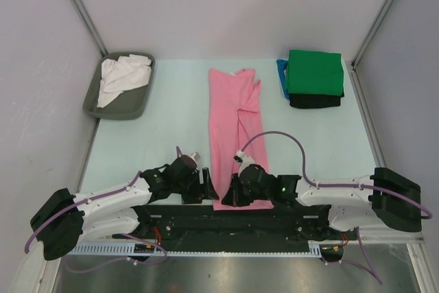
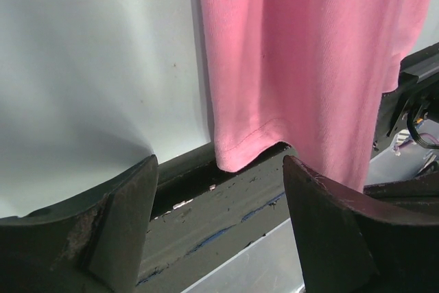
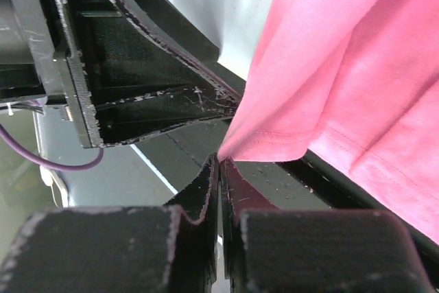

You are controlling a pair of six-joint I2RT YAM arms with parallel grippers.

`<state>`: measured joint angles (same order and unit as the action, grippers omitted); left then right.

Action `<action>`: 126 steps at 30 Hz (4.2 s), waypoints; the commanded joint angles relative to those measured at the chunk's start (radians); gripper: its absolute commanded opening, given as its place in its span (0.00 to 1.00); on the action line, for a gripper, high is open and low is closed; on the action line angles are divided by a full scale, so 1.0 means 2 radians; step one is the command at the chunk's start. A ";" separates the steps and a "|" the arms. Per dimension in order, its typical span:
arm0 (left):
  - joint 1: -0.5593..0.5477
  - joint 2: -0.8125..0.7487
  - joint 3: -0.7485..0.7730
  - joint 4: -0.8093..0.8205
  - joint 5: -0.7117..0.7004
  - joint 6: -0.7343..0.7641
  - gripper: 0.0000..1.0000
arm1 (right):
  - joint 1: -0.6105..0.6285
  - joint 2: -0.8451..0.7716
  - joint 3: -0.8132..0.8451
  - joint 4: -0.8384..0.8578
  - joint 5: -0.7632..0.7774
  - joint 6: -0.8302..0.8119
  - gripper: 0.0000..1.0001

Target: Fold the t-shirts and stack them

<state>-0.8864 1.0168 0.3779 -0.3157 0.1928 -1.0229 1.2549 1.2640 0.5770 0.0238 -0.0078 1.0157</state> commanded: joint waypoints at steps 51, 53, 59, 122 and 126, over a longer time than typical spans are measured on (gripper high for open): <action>-0.002 -0.316 0.003 -0.212 -0.155 -0.094 0.72 | -0.008 0.035 0.037 0.179 -0.058 -0.002 0.00; -0.002 -0.359 0.011 -0.257 -0.189 -0.111 0.72 | -0.008 0.038 0.037 0.173 -0.055 -0.004 0.00; -0.002 -0.397 0.017 -0.291 -0.205 -0.123 0.71 | -0.003 0.045 0.037 0.123 -0.037 -0.016 0.00; -0.002 -0.076 -0.073 0.031 -0.051 -0.059 0.82 | -0.074 -0.339 -0.081 -0.367 0.184 0.044 0.93; -0.002 -0.081 -0.085 0.043 -0.040 -0.065 0.76 | -0.074 -0.315 -0.097 -0.330 0.156 0.051 0.92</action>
<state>-0.8860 0.8494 0.2550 -0.2249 0.0872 -1.1450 1.1103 0.6003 0.4011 -0.7490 0.3649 1.0622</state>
